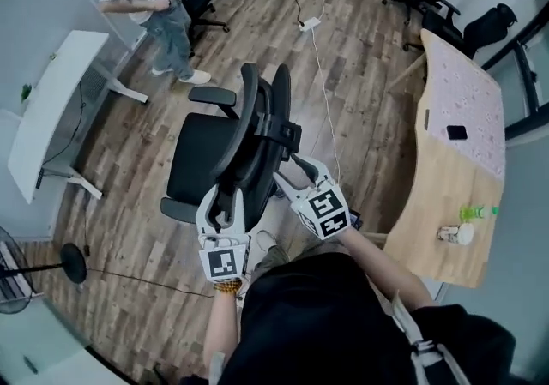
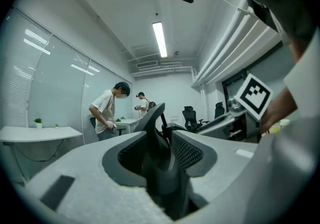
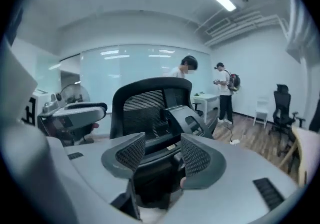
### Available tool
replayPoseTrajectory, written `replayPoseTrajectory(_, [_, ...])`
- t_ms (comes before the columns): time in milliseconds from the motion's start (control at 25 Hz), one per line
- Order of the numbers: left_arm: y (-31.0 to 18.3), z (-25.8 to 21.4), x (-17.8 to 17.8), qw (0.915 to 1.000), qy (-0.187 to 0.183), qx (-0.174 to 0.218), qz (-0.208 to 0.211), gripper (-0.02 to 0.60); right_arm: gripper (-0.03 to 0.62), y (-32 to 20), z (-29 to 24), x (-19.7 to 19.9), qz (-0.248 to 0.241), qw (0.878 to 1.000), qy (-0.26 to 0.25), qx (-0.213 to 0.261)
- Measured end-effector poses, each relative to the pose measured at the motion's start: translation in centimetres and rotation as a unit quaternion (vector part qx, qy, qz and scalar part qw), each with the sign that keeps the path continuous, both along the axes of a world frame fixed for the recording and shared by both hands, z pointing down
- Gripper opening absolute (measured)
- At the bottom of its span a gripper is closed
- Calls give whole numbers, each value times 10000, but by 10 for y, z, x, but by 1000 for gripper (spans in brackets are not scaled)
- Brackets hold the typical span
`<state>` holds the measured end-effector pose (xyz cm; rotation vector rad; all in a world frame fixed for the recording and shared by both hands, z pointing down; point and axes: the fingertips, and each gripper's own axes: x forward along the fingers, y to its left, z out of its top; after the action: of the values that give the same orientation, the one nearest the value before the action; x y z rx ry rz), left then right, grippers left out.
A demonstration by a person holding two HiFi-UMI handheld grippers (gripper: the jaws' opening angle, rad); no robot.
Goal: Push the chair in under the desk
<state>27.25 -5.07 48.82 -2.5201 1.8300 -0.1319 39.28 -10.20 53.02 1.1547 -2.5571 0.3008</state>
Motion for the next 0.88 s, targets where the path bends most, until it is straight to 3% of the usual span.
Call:
replayPoseTrajectory(160, [7, 23, 12, 9988, -178, -420, -171, 156, 225, -25, 8, 3, -992, 9934, 541, 188])
replayPoseTrajectory(320, [2, 37, 27, 9971, -272, -604, -374, 156, 225, -45, 3, 6, -1459, 9850, 802, 449])
replayPoseTrajectory(640, [-11, 56, 57, 9917, -772, -876, -546, 161, 298, -74, 3, 1, -2243, 9701, 687, 621])
replayPoseTrajectory(880, [-16, 88, 68, 9833, -1042, -1374, -589, 193, 342, -87, 16, -7, -2638, 9619, 521, 485])
